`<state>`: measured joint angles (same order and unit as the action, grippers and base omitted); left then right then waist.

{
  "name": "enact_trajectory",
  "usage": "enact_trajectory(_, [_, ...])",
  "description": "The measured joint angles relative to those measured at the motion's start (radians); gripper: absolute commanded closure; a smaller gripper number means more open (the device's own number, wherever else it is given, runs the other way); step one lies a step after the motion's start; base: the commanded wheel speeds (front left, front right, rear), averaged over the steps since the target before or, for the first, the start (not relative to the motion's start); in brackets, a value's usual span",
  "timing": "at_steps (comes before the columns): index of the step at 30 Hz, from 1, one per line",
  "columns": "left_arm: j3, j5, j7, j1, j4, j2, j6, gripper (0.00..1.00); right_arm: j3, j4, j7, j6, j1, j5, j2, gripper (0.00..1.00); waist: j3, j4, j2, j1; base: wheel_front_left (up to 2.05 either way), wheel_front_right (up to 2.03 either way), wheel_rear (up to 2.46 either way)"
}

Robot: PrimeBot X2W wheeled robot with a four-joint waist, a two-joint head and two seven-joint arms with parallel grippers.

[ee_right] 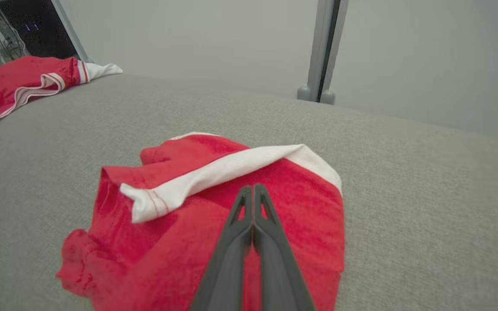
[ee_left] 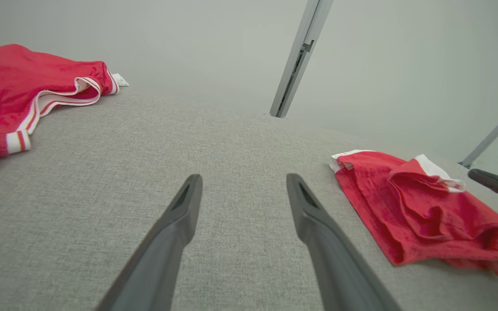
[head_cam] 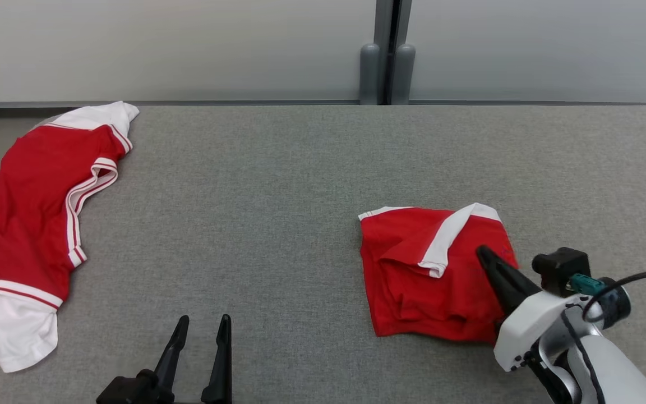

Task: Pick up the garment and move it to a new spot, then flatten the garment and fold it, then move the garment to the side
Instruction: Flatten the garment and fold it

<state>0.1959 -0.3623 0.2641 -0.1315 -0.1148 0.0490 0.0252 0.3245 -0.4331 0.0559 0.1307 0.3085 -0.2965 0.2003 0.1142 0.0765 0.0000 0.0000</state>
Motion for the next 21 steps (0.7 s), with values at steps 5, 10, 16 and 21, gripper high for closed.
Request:
enact_trajectory(5, [0.004, -0.009, 0.000, 0.022, -0.005, 0.000, -0.002, 0.00, 0.063, -0.075, -0.061, 0.000, 0.048, -0.023, 0.006, 1.00, 0.022, 0.035, 0.0000, 0.0000, 0.00, 0.00, 0.00])
enact_trajectory(10, [0.015, -0.016, 0.000, 0.038, -0.007, 0.000, -0.005, 0.00, 0.105, -0.101, -0.092, 0.000, 0.108, -0.048, -0.002, 1.00, 0.041, 0.061, 0.0000, 0.0000, 0.00, 0.00, 0.00])
enact_trajectory(16, [0.035, -0.027, 0.000, 0.057, -0.012, 0.000, -0.008, 0.00, 0.132, -0.136, -0.118, 0.000, 0.181, -0.064, -0.010, 1.00, 0.058, 0.088, 0.0000, 0.0000, 0.00, 0.00, 0.00])
enact_trajectory(21, [0.061, -0.038, 0.000, 0.081, -0.018, 0.000, -0.008, 0.00, 0.145, -0.190, -0.126, 0.000, 0.253, -0.064, -0.013, 1.00, 0.077, 0.121, 0.0000, 0.0000, 0.00, 0.00, 0.00])
